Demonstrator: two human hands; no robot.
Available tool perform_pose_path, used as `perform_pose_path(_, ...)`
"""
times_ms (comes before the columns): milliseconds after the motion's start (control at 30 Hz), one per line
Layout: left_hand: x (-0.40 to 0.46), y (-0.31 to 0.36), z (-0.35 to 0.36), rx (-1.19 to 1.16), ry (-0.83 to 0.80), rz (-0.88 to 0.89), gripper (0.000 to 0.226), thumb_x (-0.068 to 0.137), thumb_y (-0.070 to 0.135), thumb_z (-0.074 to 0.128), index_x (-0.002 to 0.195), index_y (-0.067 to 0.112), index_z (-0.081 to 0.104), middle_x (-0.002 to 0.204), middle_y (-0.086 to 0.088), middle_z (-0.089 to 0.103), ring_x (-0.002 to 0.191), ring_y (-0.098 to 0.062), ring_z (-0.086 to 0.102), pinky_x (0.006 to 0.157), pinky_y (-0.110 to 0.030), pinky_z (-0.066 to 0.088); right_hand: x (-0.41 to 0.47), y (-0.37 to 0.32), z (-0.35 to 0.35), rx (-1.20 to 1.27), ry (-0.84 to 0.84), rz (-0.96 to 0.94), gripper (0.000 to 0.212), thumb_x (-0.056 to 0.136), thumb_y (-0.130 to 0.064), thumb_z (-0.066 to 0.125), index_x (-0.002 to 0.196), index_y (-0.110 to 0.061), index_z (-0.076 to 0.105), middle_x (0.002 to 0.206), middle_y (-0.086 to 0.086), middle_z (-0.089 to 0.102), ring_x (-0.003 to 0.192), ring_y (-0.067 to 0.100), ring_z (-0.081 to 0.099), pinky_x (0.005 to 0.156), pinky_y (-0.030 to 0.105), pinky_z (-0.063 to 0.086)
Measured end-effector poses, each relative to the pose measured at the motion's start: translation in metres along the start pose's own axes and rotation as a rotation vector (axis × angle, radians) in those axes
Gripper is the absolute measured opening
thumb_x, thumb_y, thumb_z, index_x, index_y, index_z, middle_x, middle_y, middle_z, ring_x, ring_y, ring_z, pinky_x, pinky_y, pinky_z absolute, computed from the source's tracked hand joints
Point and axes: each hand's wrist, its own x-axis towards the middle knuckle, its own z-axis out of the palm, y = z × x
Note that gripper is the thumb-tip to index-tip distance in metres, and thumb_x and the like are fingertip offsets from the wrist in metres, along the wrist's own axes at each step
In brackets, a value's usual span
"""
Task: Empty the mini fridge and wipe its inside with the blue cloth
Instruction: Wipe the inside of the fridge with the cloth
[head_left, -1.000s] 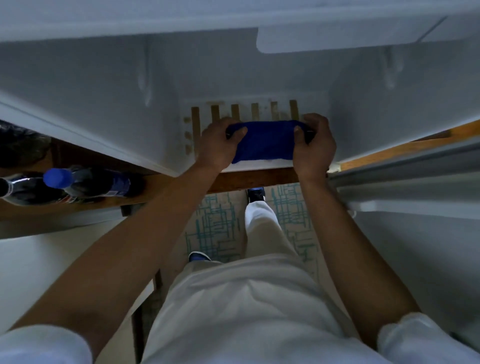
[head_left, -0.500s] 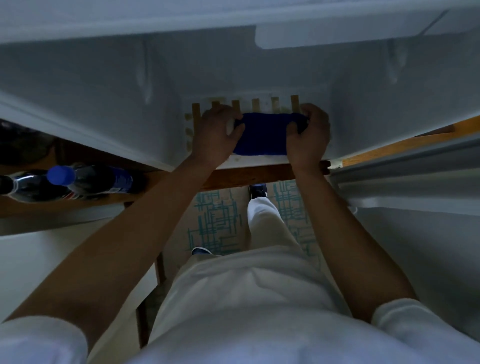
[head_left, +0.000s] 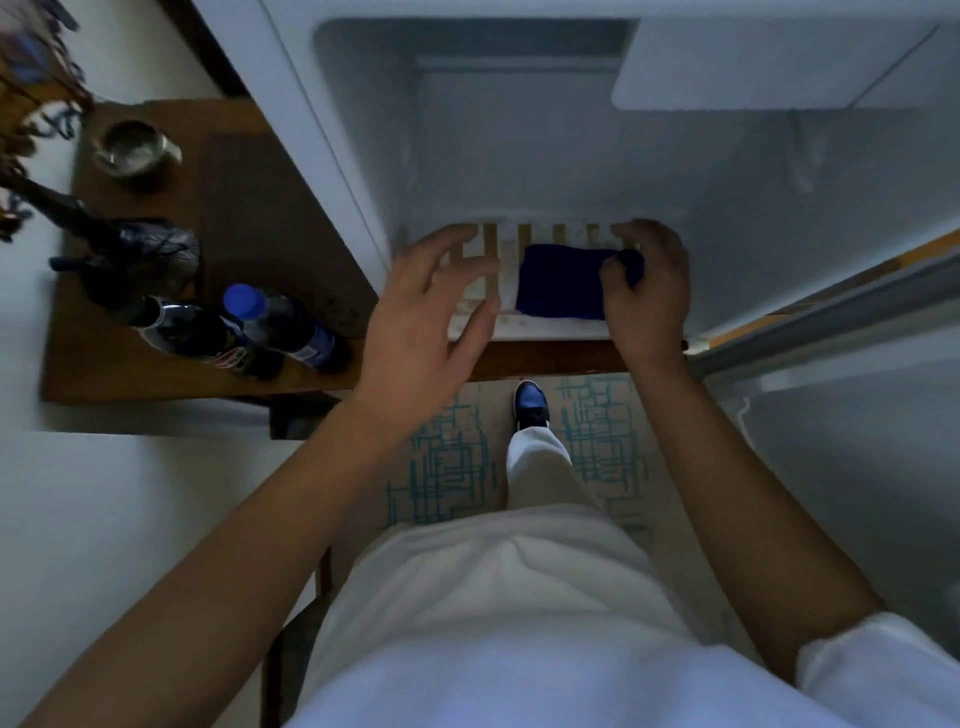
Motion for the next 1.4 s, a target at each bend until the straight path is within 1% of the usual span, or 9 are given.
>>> perform_pose_path(300, -0.016, -0.002, -0.066, 0.209, 0.294, 0.036, 0.038, 0.097, 0.013, 0.071, 0.131, 0.0, 0.061, 0.142, -0.04, 0.041, 0.137, -0.05, 0.042, 0.114, -0.056, 0.039, -0.006, 0.024, 0.063, -0.384, -0.197, -0.002, 0.056, 0.1, -0.045, 0.046, 0.15, -0.021, 0.051, 0.163, 0.018, 0.038, 0.153, 0.041, 0.03, 0.12, 0.059, 0.03)
perform_pose_path(533, 0.026, -0.019, -0.072, 0.097, 0.377, 0.103, 0.095, 0.095, 0.015, 0.076, 0.158, 0.032, 0.007, 0.146, -0.059, 0.016, 0.148, -0.046, 0.013, 0.127, -0.056, 0.02, -0.009, 0.049, 0.08, -0.583, -0.268, 0.025, 0.062, 0.1, -0.049, 0.037, 0.156, -0.023, 0.041, 0.166, 0.016, 0.033, 0.157, 0.039, 0.023, 0.126, 0.061, 0.017)
perform_pose_path(700, 0.038, -0.025, -0.053, -0.017, 0.345, -0.002, 0.099, 0.097, 0.015, 0.075, 0.16, 0.037, 0.003, 0.153, -0.053, 0.012, 0.151, -0.058, 0.017, 0.128, -0.054, 0.021, -0.006, 0.058, 0.077, -0.623, -0.25, 0.0, 0.061, 0.1, -0.046, 0.038, 0.156, -0.022, 0.041, 0.166, 0.016, 0.033, 0.157, 0.038, 0.022, 0.127, 0.06, 0.016)
perform_pose_path(833, 0.037, -0.018, -0.044, -0.181, 0.351, -0.209, 0.094, 0.098, 0.007, 0.07, 0.151, -0.02, -0.003, 0.155, -0.026, 0.037, 0.141, -0.013, 0.05, 0.115, -0.03, 0.045, 0.007, 0.066, 0.066, -0.64, -0.257, 0.059, 0.065, 0.097, -0.045, 0.038, 0.157, -0.021, 0.039, 0.166, 0.017, 0.032, 0.157, 0.039, 0.021, 0.127, 0.06, 0.014)
perform_pose_path(900, 0.035, -0.01, -0.044, -0.174, 0.359, -0.223, 0.092, 0.099, 0.001, 0.067, 0.147, -0.025, -0.007, 0.152, -0.008, 0.043, 0.13, 0.015, 0.049, 0.106, -0.014, 0.044, 0.009, 0.066, 0.062, -0.646, -0.288, 0.078, 0.066, 0.095, -0.045, 0.039, 0.157, -0.022, 0.039, 0.166, 0.016, 0.032, 0.157, 0.038, 0.021, 0.127, 0.06, 0.014)
perform_pose_path(1000, 0.035, -0.009, -0.043, -0.194, 0.362, -0.21, 0.092, 0.098, -0.001, 0.065, 0.15, -0.007, -0.011, 0.145, 0.019, 0.036, 0.125, 0.023, 0.046, 0.103, -0.01, 0.043, 0.01, 0.063, 0.065, -0.639, -0.289, 0.084, 0.069, 0.093, -0.044, 0.038, 0.157, -0.02, 0.038, 0.166, 0.018, 0.032, 0.157, 0.039, 0.02, 0.127, 0.061, 0.012)
perform_pose_path(1100, 0.035, -0.006, -0.041, -0.225, 0.386, -0.224, 0.091, 0.1, 0.006, 0.065, 0.154, 0.0, -0.009, 0.15, 0.026, 0.04, 0.128, 0.014, 0.052, 0.105, -0.019, 0.048, 0.013, 0.064, 0.067, -0.621, -0.263, 0.072, 0.07, 0.092, -0.043, 0.037, 0.158, -0.02, 0.038, 0.166, 0.018, 0.031, 0.157, 0.038, 0.02, 0.127, 0.061, 0.011)
perform_pose_path(1233, 0.035, -0.009, -0.048, -0.276, 0.311, -0.193, 0.089, 0.102, 0.014, 0.065, 0.152, 0.002, -0.008, 0.157, -0.041, 0.028, 0.146, -0.05, 0.039, 0.115, -0.062, 0.041, 0.006, 0.068, 0.07, -0.622, -0.243, 0.078, 0.068, 0.093, -0.041, 0.037, 0.158, -0.02, 0.039, 0.166, 0.017, 0.032, 0.157, 0.038, 0.02, 0.127, 0.061, 0.012)
perform_pose_path(1400, 0.043, -0.001, -0.053, -0.074, 0.419, -0.079, 0.088, 0.099, 0.011, 0.071, 0.159, 0.02, 0.007, 0.163, -0.03, 0.021, 0.154, -0.044, 0.028, 0.123, -0.054, 0.035, 0.006, 0.065, 0.079, -0.644, -0.208, 0.061, 0.072, 0.092, -0.045, 0.029, 0.155, -0.014, 0.043, 0.163, 0.022, 0.036, 0.155, 0.042, 0.025, 0.127, 0.063, 0.012)
